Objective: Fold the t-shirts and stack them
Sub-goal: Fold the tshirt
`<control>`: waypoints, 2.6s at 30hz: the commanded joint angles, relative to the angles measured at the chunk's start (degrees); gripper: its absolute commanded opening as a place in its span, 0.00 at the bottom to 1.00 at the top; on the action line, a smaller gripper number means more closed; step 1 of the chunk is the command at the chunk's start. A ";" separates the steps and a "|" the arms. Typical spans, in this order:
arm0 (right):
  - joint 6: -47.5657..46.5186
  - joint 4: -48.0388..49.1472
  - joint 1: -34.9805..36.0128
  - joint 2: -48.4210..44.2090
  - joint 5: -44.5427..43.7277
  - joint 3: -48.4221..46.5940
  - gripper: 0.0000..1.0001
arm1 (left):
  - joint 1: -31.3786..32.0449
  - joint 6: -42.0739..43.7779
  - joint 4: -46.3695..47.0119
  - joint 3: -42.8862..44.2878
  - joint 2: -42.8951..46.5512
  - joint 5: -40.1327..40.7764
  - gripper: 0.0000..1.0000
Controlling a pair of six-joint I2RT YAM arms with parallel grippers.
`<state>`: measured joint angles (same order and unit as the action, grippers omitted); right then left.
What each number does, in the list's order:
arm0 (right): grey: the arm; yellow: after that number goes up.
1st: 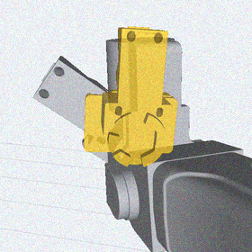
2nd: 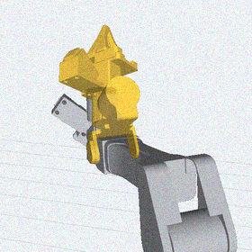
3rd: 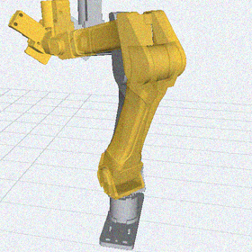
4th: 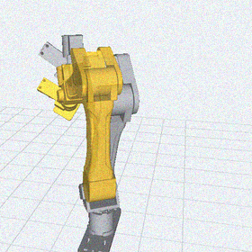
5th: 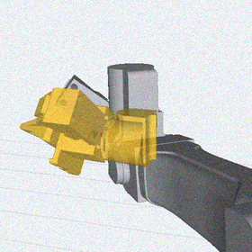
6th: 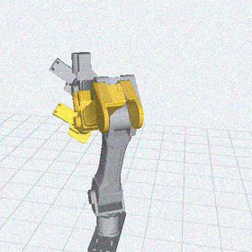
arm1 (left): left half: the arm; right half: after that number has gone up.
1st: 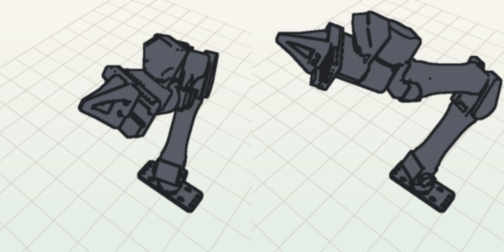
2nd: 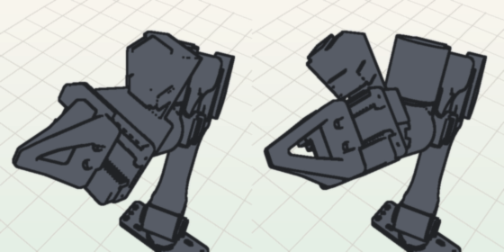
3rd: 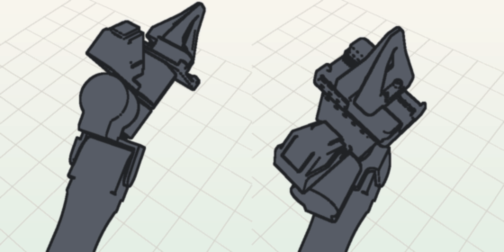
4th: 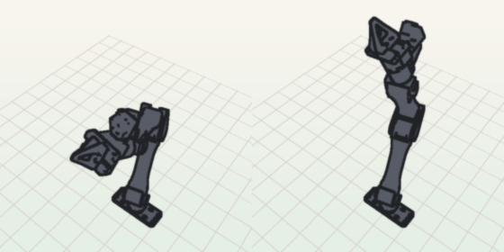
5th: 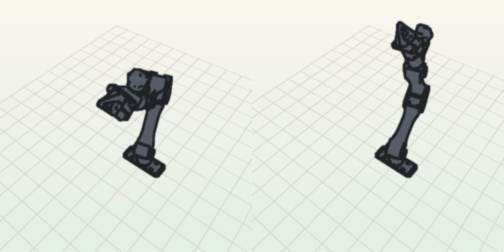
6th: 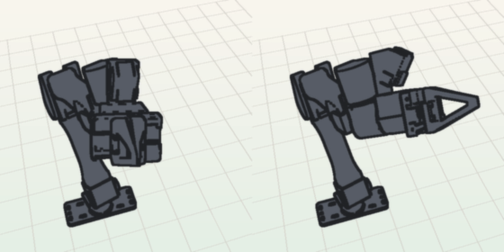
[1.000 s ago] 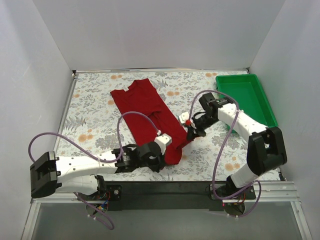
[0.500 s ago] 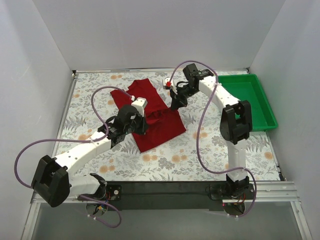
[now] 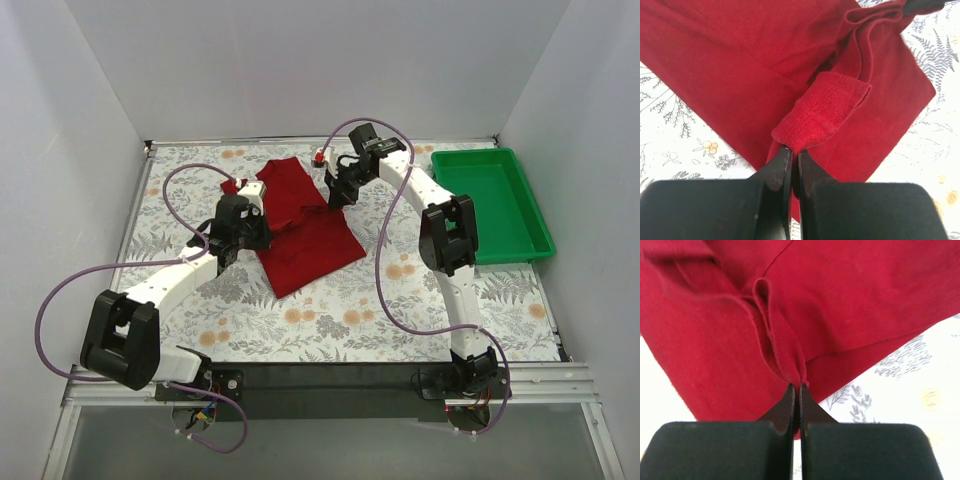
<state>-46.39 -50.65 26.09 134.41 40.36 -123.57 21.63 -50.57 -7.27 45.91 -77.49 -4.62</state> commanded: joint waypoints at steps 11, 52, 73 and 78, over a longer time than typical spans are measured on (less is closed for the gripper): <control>7.98 10.48 1.77 2.79 -4.23 -4.84 0.01 | -4.22 0.91 5.25 0.93 -4.15 -3.29 0.00; 24.27 32.64 2.31 -8.09 -16.96 6.65 0.52 | -8.18 -1.21 0.86 13.33 -7.96 11.77 0.63; -46.87 11.89 -1.13 -30.88 2.54 51.24 0.64 | 11.32 29.65 4.81 -12.25 8.52 -10.96 0.74; -44.93 12.07 -0.34 -26.75 1.48 48.17 0.62 | 13.09 30.00 5.07 -11.19 3.76 -6.90 0.71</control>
<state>-91.00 -38.57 25.02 106.30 41.12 -72.62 34.13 -22.96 -3.40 32.67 -73.08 -15.49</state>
